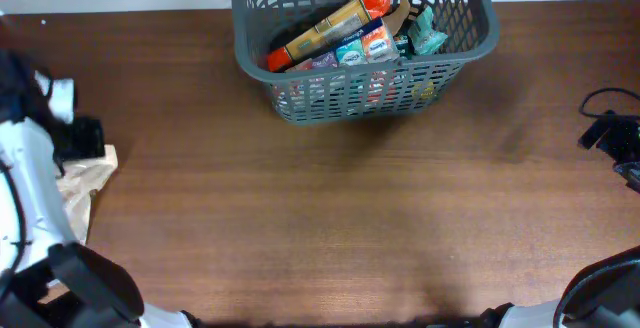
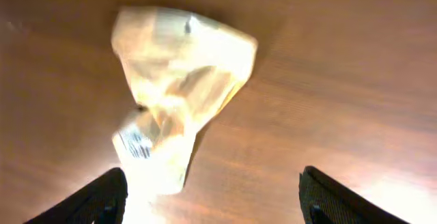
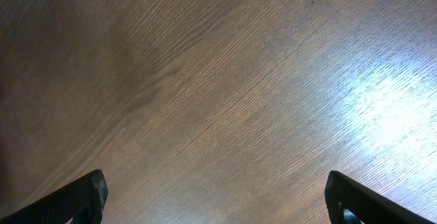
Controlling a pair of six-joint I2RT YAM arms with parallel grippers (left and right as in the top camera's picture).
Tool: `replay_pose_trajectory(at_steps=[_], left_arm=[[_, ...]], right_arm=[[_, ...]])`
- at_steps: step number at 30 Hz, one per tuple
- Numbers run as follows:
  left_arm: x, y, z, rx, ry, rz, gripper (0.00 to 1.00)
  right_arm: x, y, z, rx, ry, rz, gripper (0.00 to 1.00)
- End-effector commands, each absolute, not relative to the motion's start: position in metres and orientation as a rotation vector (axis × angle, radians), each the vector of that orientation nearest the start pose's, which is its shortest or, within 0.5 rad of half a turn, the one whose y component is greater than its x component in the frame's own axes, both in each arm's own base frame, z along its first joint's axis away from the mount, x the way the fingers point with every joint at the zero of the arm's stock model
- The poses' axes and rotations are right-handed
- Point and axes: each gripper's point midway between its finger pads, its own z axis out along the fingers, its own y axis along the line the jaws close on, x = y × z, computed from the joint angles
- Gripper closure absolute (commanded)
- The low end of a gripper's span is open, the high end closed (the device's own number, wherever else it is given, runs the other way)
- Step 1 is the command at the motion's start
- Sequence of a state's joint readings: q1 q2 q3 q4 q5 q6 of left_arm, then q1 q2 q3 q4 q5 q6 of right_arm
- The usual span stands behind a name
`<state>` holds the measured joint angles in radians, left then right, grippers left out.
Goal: Pack container
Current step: 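Move left gripper to the beige translucent bag and grasp it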
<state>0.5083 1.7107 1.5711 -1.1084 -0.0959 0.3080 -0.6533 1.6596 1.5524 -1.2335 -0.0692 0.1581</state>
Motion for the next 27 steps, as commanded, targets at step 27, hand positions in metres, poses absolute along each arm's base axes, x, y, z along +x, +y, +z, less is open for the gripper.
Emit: replay_pose_trajectory(at_steps=[27], left_arm=[[0.294,0.245,0.04,-0.236,3.186,0.393,0.25]], right_arm=[[0.284,-0.202,0.169,1.151,2.671,0.021,0.01]])
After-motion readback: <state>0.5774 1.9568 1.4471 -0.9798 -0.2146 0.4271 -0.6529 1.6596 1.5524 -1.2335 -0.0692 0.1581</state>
